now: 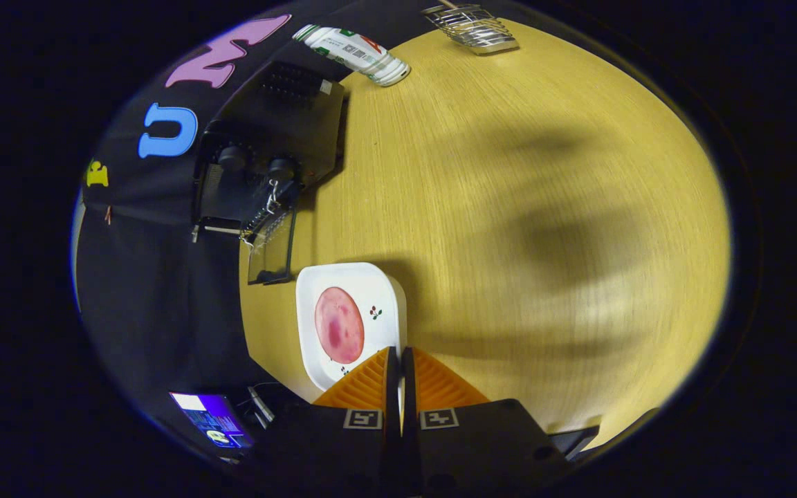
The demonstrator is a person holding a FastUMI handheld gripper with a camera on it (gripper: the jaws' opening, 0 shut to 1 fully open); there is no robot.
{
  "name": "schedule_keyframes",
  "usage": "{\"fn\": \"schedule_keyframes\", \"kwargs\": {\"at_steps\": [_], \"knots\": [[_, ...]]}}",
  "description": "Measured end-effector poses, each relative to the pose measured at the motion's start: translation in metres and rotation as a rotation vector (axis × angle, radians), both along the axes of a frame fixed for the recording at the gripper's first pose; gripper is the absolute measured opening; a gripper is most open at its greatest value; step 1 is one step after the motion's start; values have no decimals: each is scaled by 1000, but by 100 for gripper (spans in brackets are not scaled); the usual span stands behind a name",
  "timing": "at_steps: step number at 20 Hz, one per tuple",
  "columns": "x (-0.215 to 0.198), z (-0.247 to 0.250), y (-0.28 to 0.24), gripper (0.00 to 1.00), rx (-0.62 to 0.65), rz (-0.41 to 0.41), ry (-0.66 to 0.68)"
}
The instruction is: Open the toaster oven, put the food inside, and close the toaster oven door.
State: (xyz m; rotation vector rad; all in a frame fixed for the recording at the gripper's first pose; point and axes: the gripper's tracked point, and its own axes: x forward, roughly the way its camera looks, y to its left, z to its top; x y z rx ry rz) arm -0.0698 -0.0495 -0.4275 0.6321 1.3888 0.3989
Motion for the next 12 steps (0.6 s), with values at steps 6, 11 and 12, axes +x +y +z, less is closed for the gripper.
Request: {"fn": "schedule_keyframes", "kwargs": {"at_steps": [6, 11, 12], "knots": [[-3, 44, 48, 5, 70, -171, -19], [13, 72, 112, 5, 95, -335, -46], [17, 75, 125, 5, 97, -358, -52]]}}
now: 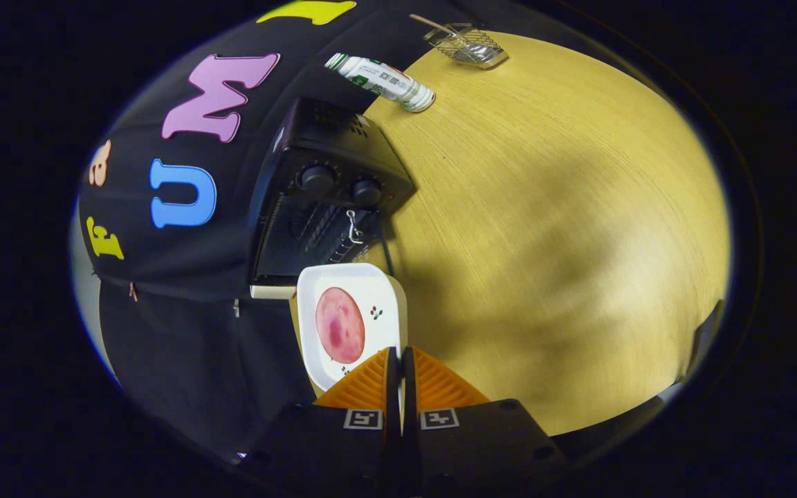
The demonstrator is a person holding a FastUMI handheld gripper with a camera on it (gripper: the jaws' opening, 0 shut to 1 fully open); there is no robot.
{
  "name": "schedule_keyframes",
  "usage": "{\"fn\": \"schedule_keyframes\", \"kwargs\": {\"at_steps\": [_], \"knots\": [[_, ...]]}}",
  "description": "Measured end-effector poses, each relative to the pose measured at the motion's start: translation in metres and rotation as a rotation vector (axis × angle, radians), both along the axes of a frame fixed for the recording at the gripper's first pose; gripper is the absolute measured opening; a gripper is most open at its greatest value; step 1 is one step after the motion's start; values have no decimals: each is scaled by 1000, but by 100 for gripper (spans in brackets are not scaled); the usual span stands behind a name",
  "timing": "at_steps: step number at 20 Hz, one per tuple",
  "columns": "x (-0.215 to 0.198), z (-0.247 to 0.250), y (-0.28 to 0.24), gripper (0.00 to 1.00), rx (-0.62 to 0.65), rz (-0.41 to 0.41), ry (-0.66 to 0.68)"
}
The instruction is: Open the toaster oven, put the food inside, and close the toaster oven door.
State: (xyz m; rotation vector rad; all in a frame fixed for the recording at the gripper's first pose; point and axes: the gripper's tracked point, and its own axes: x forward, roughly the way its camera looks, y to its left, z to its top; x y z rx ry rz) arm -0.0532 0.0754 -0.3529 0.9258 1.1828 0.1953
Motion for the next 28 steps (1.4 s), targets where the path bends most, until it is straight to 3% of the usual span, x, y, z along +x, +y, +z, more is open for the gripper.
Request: {"fn": "schedule_keyframes", "kwargs": {"at_steps": [6, 15, 21, 28], "knots": [[32, -6, 68, 5, 1, -275, 29], [101, -22, 118, 5, -19, -717, 65], [137, -39, 150, 6, 10, -895, 113], [166, -47, 167, 5, -10, -987, 95]]}}
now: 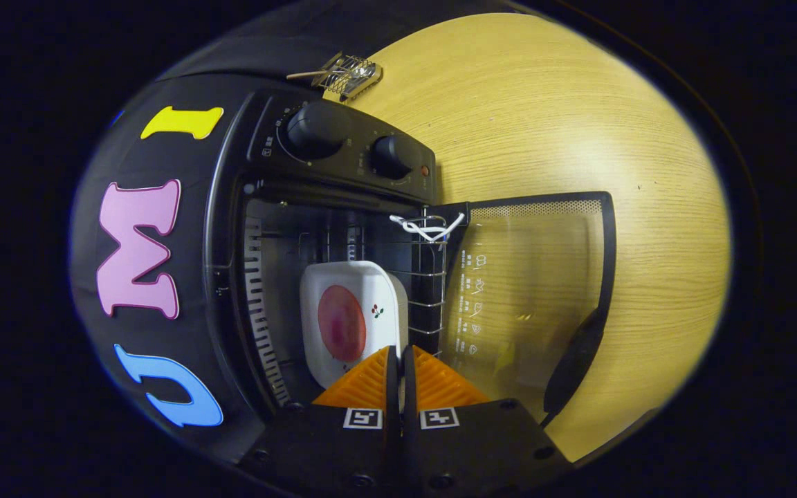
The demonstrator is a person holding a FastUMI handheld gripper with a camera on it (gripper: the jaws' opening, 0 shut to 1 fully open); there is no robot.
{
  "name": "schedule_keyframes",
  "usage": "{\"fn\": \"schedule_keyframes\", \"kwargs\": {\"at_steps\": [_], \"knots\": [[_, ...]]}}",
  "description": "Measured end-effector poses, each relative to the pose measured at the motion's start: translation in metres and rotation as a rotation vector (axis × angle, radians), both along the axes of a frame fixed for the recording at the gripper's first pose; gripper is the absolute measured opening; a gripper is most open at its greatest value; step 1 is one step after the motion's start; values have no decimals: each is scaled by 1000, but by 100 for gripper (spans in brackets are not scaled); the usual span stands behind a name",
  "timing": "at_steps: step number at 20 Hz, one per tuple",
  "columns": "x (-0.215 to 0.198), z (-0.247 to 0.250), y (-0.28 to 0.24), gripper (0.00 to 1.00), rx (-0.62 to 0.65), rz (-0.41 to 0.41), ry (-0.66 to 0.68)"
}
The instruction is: Open the toaster oven, put the food inside, and close the toaster oven door.
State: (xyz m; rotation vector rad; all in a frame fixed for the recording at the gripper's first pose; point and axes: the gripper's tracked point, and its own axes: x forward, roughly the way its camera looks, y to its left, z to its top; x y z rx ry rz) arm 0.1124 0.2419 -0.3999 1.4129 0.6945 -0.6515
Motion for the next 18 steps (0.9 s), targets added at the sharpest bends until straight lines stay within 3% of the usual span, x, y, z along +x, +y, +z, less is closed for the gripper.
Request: {"fn": "schedule_keyframes", "kwargs": {"at_steps": [5, 10, 11, 12, 13, 15, 16, 18], "knots": [[6, -6, 5, 6, -4, -17, -7], [6, 2, 11, 17, 20, 20, -45], [3, 6, 13, 23, 27, 37, -52], [0, 7, 13, 38, 31, 47, -53], [-5, 10, 13, 38, 40, 50, -50], [-10, 17, 15, 60, 64, 65, -64], [-15, 22, 14, 87, 70, 82, -68], [-21, 31, 19, 99, 89, 109, -75]]}}
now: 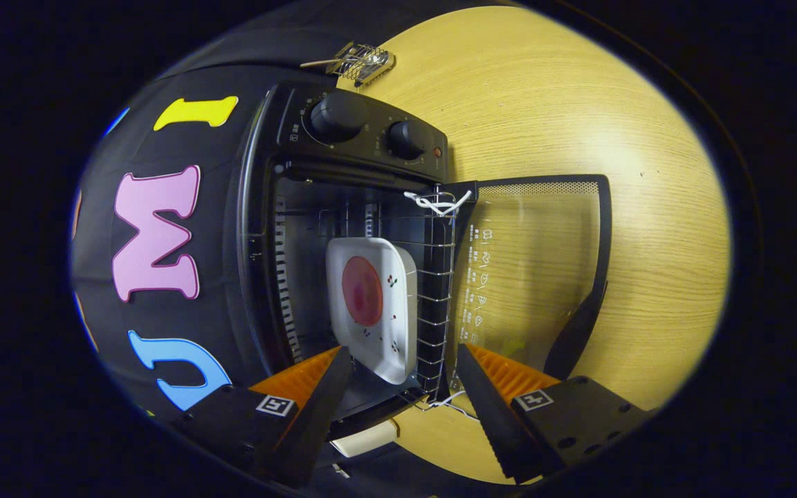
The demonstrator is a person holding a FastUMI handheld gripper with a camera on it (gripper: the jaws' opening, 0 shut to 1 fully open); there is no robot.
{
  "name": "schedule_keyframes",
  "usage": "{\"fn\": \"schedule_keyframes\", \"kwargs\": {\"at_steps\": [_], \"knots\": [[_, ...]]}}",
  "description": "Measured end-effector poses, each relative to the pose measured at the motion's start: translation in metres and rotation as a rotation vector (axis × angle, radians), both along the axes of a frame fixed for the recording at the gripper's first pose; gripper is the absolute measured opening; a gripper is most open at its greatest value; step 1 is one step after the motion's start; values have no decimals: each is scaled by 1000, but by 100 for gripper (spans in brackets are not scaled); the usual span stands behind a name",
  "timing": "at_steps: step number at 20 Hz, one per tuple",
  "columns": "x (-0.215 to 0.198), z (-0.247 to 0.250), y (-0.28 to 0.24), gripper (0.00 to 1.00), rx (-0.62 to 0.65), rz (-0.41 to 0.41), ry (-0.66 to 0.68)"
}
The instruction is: Open the toaster oven, put the food inside, and close the toaster oven door.
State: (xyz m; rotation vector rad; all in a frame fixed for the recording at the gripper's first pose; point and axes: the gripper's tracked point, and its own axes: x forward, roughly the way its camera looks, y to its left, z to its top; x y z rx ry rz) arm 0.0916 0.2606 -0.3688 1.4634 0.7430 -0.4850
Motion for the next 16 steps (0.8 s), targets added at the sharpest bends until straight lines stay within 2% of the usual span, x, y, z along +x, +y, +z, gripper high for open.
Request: {"fn": "schedule_keyframes", "kwargs": {"at_steps": [4, 6, 11, 16], "knots": [[-12, 28, 13, 99, 49, 118, -38], [-17, 48, 18, 99, 39, 215, -66], [-36, 89, 11, 98, -225, 481, -161], [-65, 93, 10, 98, -425, 710, -203]]}}
